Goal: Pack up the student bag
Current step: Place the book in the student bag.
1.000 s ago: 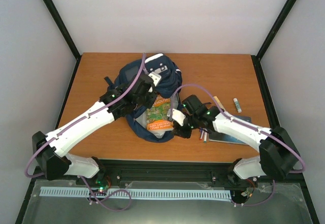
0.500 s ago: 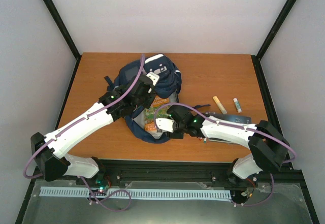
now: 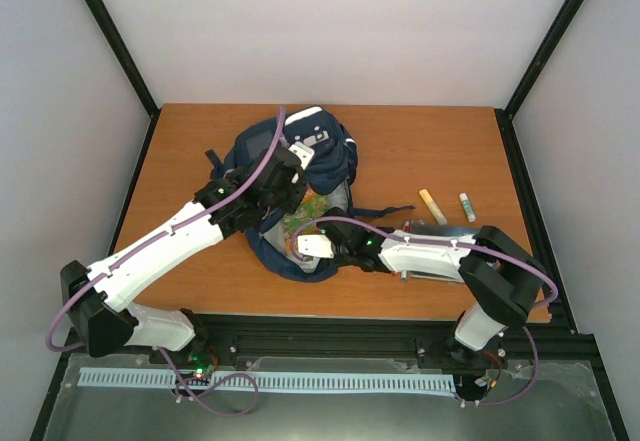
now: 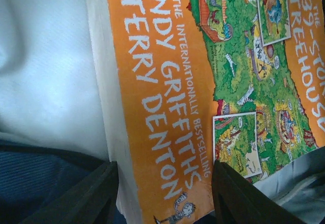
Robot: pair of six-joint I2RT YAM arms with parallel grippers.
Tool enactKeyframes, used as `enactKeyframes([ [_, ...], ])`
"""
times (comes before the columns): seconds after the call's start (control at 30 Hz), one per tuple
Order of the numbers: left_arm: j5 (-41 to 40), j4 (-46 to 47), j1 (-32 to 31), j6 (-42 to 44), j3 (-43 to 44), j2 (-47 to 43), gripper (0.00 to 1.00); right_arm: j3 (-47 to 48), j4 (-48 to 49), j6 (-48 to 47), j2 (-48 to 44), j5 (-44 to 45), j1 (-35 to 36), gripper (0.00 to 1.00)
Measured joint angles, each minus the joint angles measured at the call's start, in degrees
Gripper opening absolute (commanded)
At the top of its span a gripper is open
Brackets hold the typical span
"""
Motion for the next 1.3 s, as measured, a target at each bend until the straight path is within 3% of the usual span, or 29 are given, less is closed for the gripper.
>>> enactKeyframes([
  [0.67,2.4,-0.02,0.0,-0.02,0.0,0.0,0.01,10.51,7.74,-6.38,11.3,4.33,-3.08,0.47],
  [1.0,2.47,-0.02,0.0,-0.02,0.0,0.0,0.01,10.88,0.26,-8.31,10.43,-3.8,-2.84,0.49],
  [1.3,2.78,-0.04,0.0,-0.02,0.0,0.0,0.01,12.0,0.87,-8.55,12.11,-3.65,-2.47,0.38],
])
